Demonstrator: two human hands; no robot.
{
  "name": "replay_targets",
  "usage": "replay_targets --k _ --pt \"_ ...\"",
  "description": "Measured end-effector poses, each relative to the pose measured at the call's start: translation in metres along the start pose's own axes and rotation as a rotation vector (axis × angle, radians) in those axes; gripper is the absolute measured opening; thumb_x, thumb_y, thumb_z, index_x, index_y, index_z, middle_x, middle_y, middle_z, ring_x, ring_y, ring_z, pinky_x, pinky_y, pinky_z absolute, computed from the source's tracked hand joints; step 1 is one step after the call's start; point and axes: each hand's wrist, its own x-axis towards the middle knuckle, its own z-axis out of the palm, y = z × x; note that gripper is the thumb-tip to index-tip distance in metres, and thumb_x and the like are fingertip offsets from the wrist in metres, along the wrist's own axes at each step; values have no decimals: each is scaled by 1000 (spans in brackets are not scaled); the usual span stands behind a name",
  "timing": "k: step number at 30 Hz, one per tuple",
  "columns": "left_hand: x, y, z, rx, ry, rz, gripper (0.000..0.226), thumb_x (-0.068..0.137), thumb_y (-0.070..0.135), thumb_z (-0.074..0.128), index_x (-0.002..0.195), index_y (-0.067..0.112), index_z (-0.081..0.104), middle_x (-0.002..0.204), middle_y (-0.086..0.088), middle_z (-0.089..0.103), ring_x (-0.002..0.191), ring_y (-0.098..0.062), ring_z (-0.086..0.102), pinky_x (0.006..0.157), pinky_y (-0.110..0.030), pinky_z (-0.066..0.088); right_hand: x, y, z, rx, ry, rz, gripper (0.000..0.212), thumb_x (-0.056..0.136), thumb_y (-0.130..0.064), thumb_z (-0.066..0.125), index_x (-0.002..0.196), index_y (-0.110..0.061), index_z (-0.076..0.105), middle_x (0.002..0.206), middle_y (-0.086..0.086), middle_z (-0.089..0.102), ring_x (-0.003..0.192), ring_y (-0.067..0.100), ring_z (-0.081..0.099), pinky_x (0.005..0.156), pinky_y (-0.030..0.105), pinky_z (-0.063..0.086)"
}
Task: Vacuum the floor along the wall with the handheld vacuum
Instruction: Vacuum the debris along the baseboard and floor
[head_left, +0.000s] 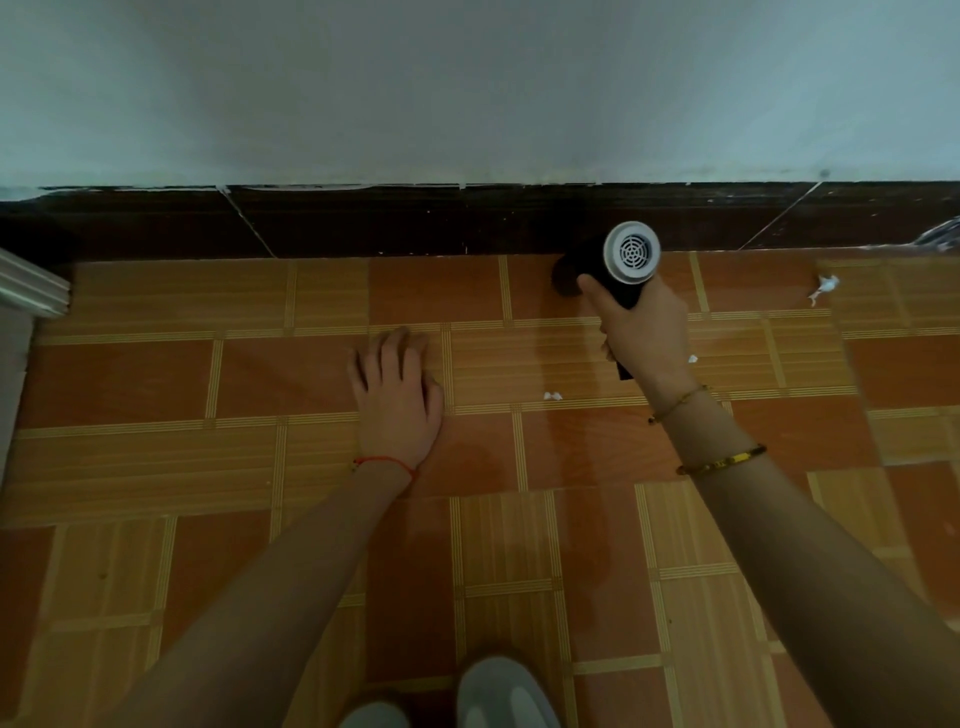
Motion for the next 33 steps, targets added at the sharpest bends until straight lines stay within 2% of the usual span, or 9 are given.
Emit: replay_targets --k 5,9,13,17,20,22,25,28,33 --pt "0 0 1 -1 6 3 45 95 27 42 136 13 50 144 -11 46 137 -33 38 118 -59 19 3 -4 11 -18 -91 -13 60 83 -54 68 126 -14 57 103 9 72 84 23 66 78 44 59" --pt "0 0 0 0 12 7 45 95 28 41 136 13 51 144 -12 47 136 -34 39 118 -60 20 8 -7 14 -69 -31 -73 67 83 -55 67 133 -13 54 118 2 69 103 19 66 83 35 56" --pt "0 -1 0 0 6 6 44 95 28 41 136 14 50 144 -11 46 136 -33 38 117 -60 20 12 -13 18 -77 -200 -97 58 85 -50 69 131 -17 55 108 6 70 84 18 62 78 38 57" --pt "0 -1 0 -14 8 8 44 95 28 42 136 14 50 144 -11 46 136 -33 38 117 -60 20 7 -9 22 -69 -94 -102 63 84 -52 69 132 -15 54 111 4 71 93 22 68 79 39 58" --pt "0 -2 0 -25 5 10 45 94 29 41 136 15 50 145 -10 46 137 -33 36 117 -60 20 0 -2 19 -104 -27 -116 66 84 -52 69 136 -14 52 121 0 68 109 16 64 81 23 51" --pt "0 -2 1 -17 13 8 45 95 30 41 135 14 51 144 -10 46 137 -33 37 117 -60 20 -6 1 13 -133 -53 -127 64 84 -53 68 133 -15 54 116 0 70 105 16 65 75 15 46" --pt "0 0 2 30 21 12 44 95 30 42 135 13 52 143 -12 49 134 -34 40 116 -60 23 -20 7 3 -150 -142 -106 64 81 -62 65 126 -17 57 99 0 71 87 22 69 68 25 52" --pt "0 1 4 68 10 12 44 96 29 41 134 11 52 142 -14 49 133 -36 42 114 -61 26 -35 15 -7 -175 -103 -78 61 78 -65 65 120 -20 60 96 -5 70 87 14 67 72 33 56" --pt "0 4 2 88 -44 -1 47 96 29 35 136 9 49 143 -16 48 135 -37 41 115 -63 26 -58 23 -23 -190 -74 -61 60 76 -67 64 118 -24 61 95 -10 69 88 7 65 69 26 54"
